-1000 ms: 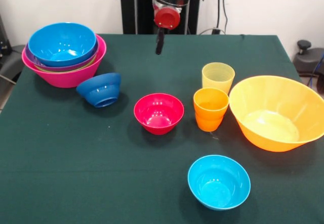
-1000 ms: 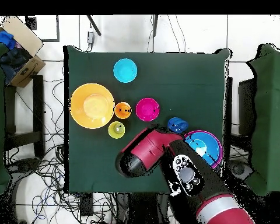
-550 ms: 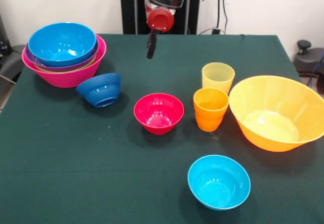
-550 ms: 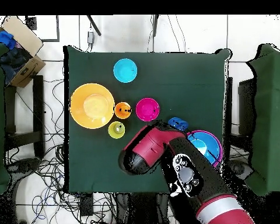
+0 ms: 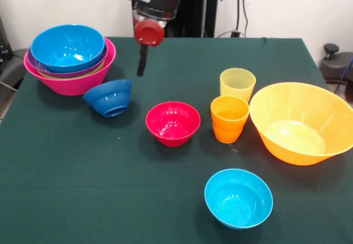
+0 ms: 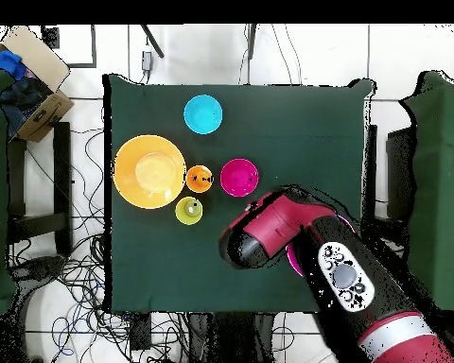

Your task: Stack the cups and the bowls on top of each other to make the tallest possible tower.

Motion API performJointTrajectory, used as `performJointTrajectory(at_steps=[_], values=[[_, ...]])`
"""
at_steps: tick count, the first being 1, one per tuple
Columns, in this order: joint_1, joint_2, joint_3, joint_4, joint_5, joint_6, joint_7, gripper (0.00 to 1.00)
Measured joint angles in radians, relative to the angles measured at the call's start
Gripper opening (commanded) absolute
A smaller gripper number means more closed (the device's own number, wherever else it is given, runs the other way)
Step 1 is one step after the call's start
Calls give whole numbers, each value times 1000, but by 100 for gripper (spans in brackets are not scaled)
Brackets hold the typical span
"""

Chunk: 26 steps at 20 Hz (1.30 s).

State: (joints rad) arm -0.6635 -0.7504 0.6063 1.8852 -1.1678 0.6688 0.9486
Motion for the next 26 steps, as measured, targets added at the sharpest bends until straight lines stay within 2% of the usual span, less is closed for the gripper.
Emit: performJointTrajectory(at_steps=[3, 4, 8, 16, 26], values=[[-31, 15, 14, -16, 0, 0, -25, 100], [-58, 30, 27, -33, 0, 0, -58, 100], [-87, 57, 44, -66, 0, 0, -129, 100], [-77, 92, 62, -106, 0, 0, -212, 100], [-57, 146, 77, -133, -1, 0, -215, 100]])
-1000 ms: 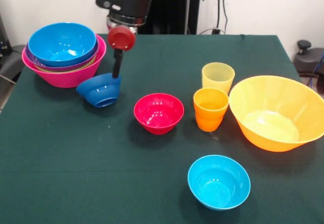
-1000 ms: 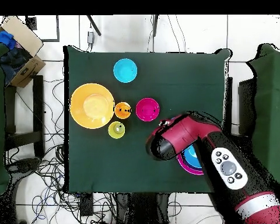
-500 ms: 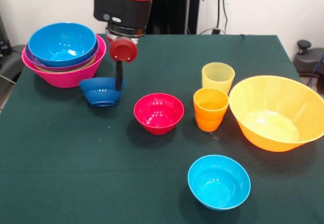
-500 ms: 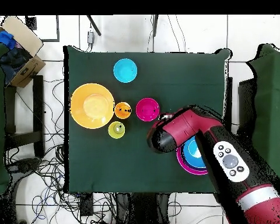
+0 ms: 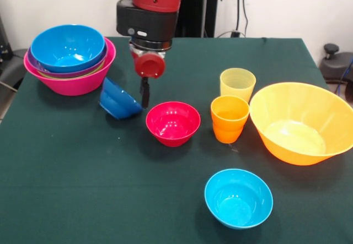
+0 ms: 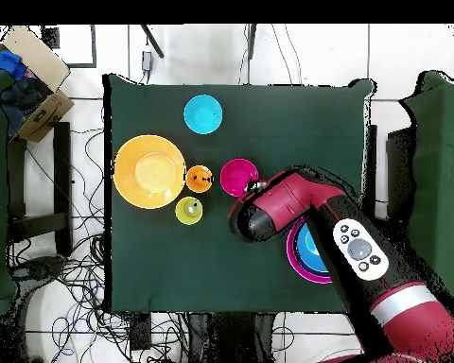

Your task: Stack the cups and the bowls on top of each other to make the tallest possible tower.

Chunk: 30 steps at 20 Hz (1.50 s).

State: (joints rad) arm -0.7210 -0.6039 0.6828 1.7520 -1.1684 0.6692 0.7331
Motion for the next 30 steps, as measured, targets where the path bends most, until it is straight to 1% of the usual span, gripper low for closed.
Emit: performJointTrajectory(at_steps=[8, 16, 24, 27, 30], values=[[-6, 39, 6, -24, 0, 0, -32, 100], [-34, 42, 18, -32, 0, 0, -77, 100], [-90, 42, 55, -55, 7, 0, -208, 100], [-94, 42, 61, -62, 7, 0, -254, 100], [-92, 42, 62, -62, 6, 0, -273, 100]])
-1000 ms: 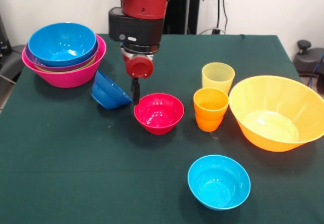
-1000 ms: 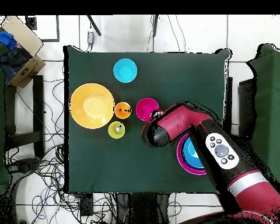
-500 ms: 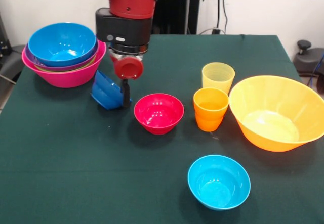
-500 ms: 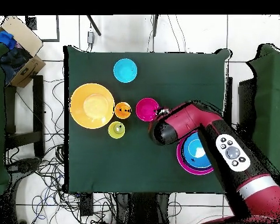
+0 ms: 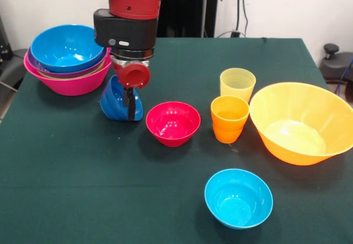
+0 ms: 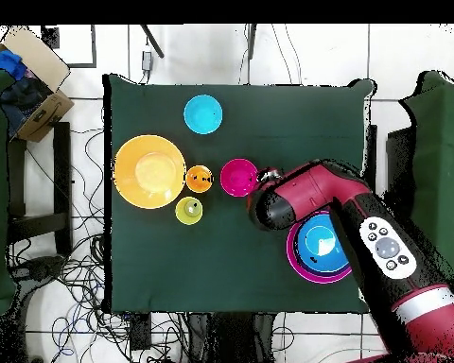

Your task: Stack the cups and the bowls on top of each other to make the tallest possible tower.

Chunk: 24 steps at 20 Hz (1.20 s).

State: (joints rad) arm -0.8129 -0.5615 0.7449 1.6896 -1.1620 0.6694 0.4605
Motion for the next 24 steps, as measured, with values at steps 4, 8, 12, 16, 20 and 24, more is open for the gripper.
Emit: performJointTrajectory(at_steps=[4, 8, 12, 16, 20, 24], values=[[6, 0, 0, 0, 0, 0, -3, 100], [17, 0, -1, 0, 0, -10, -3, 100], [35, 0, -3, 1, 0, -29, -3, 100], [35, 0, -3, 1, 0, -33, -3, 0], [32, 0, -3, 1, 0, -33, -3, 0], [24, 0, 2, 1, -1, -35, -3, 0]])
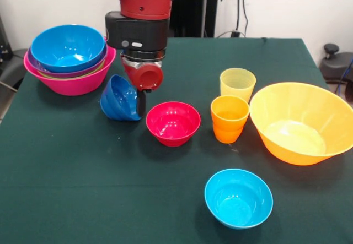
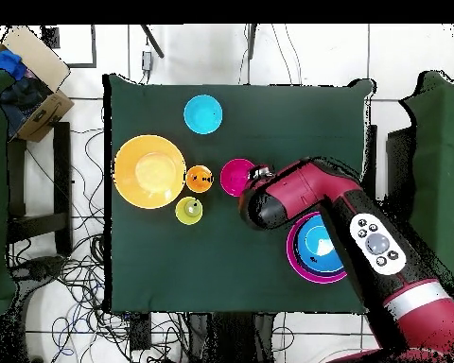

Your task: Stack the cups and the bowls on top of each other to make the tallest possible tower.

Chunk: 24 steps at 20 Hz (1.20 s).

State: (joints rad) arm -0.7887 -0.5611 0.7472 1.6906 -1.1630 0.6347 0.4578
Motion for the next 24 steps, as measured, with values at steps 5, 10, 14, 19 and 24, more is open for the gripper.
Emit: performJointTrajectory(at_steps=[5, 10, 14, 19, 24], values=[[-37, 0, 25, 0, -1, -19, -2, 0], [-67, 3, 45, -1, -1, -19, -2, 100], [-66, 2, 45, 0, -1, -19, -2, 100], [-56, 3, 46, 0, -2, -19, -2, 100], [-52, 4, 46, -1, -2, -19, -2, 100]])
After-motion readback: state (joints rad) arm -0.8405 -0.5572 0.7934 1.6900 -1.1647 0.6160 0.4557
